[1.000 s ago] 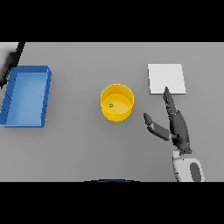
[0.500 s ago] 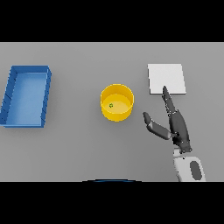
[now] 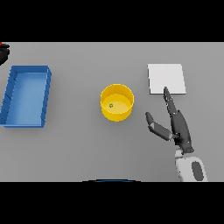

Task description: Pick up the red beaker and tilt it to pour out 1 green nut into yellow bowl. Pick up the yellow bowl and place it on the metallic measuring scale.

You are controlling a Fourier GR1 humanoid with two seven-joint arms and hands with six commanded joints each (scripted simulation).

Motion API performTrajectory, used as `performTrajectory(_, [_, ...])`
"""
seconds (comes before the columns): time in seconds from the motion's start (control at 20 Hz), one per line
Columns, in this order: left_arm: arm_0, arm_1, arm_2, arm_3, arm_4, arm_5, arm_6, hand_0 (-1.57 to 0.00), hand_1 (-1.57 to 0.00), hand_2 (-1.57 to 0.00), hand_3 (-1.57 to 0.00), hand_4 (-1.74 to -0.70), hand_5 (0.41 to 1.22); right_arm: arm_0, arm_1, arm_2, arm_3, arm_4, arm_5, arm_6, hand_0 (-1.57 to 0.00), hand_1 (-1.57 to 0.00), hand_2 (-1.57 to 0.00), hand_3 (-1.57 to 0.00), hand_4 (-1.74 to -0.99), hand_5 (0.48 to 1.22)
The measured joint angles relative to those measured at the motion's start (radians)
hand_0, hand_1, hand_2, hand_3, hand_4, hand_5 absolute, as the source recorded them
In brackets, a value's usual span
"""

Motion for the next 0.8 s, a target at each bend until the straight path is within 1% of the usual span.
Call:
performTrajectory(0.1, [0.102, -0.015, 0.004, -0.115, 0.026, 0.014, 0.041, -1.57, -1.57, -1.57, -1.57, -1.74, 1.151, 0.013, 0.001, 0.007, -0.002, 0.006, 0.002, -0.009, 0.0, 0.0, 0.0, 0.0, -1.174, 0.676])
performTrajectory(0.15, [0.133, -0.029, 0.003, -0.163, 0.038, 0.022, 0.057, -1.57, -1.57, -1.57, -1.57, -1.74, 1.098, 0.007, 0.004, 0.008, 0.003, 0.003, 0.005, 0.002, 0.0, 0.0, 0.0, 0.0, -1.171, 0.677])
performTrajectory(0.2, [0.163, -0.04, 0.001, -0.207, 0.047, 0.027, 0.085, -1.57, -1.57, -1.57, -1.57, -1.74, 1.05, -0.004, 0.002, 0.002, 0.005, -0.005, 0.007, 0.0, 0.0, 0.0, 0.0, 0.0, -1.167, 0.675])
performTrajectory(0.3, [0.217, -0.054, -0.003, -0.268, 0.052, 0.042, 0.136, -1.57, -1.57, -1.57, -1.57, -1.74, 0.925, 0.009, -0.002, -0.001, 0.009, -0.007, 0.008, -0.011, 0.0, 0.0, 0.0, 0.0, -1.157, 0.671])
performTrajectory(0.35, [0.241, -0.054, -0.001, -0.295, 0.06, 0.04, 0.151, -1.57, -1.57, -1.57, -1.57, -1.66, 0.868, 0.006, -0.004, -0.005, 0.005, -0.011, 0.007, -0.009, 0.0, 0.0, 0.0, 0.0, -1.155, 0.669])
performTrajectory(0.4, [0.252, -0.054, 0.0, -0.329, 0.065, 0.034, 0.187, -1.57, -1.57, -1.53, -1.53, -1.52, 0.818, 0.004, 0.001, -0.004, 0.014, -0.011, 0.007, -0.014, 0.0, 0.0, 0.0, 0.0, -1.155, 0.67])
performTrajectory(0.45, [0.262, -0.05, -0.004, -0.357, 0.073, 0.01, 0.208, -1.47, -1.34, -1.28, -1.32, -1.37, 0.774, 0.004, 0.009, 0.004, 0.009, -0.01, 0.008, -0.01, 0.0, 0.0, 0.0, 0.0, -1.153, 0.67])
performTrajectory(0.5, [0.279, -0.039, -0.012, -0.399, 0.095, -0.042, 0.177, -1.17, -1.07, -1.02, -1.05, -1.23, 0.737, 0.013, 0.005, 0.001, 0.007, -0.013, 0.011, -0.016, 0.0, 0.0, 0.0, 0.0, -1.151, 0.67])
performTrajectory(0.55, [0.294, -0.038, -0.013, -0.439, 0.127, -0.087, 0.181, -0.94, -0.86, -0.82, -0.84, -1.13, 0.705, 0.0, 0.01, 0.001, 0.012, -0.011, 0.006, 0.003, 0.0, 0.0, 0.0, 0.0, -1.149, 0.67])
performTrajectory(0.6, [0.306, -0.028, -0.002, -0.455, 0.163, -0.132, 0.181, -0.75, -0.69, -0.65, -0.67, -1.05, 0.683, 0.008, 0.005, -0.001, 0.006, -0.009, 0.005, -0.008, 0.0, 0.0, 0.0, 0.0, -1.15, 0.671])
performTrajectory(0.65, [0.311, -0.033, 0.007, -0.457, 0.195, -0.162, 0.187, -0.6, -0.55, -0.52, -0.54, -0.98, 0.664, 0.016, 0.01, 0.005, 0.003, -0.011, 0.008, -0.022, 0.0, 0.0, 0.0, 0.0, -1.153, 0.67])
performTrajectory(0.7, [0.313, -0.026, -0.011, -0.456, 0.186, -0.188, 0.198, -0.48, -0.44, -0.42, -0.43, -0.92, 0.651, 0.013, 0.015, 0.007, 0.003, -0.012, 0.007, -0.015, 0.0, 0.0, 0.0, 0.0, -1.155, 0.67])
performTrajectory(0.75, [0.328, -0.016, -0.029, -0.46, 0.171, -0.205, 0.195, -0.38, -0.35, -0.33, -0.34, -0.88, 0.644, 0.019, 0.016, 0.008, 0.011, -0.008, 0.006, -0.018, 0.0, 0.0, 0.0, 0.0, -1.155, 0.669])
performTrajectory(0.8, [0.329, -0.008, -0.04, -0.47, 0.165, -0.22, 0.211, -0.31, -0.28, -0.27, -0.28, -0.84, 0.632, 0.012, 0.011, 0.003, 0.008, -0.011, 0.006, -0.015, 0.0, 0.0, 0.0, 0.0, -1.155, 0.67])
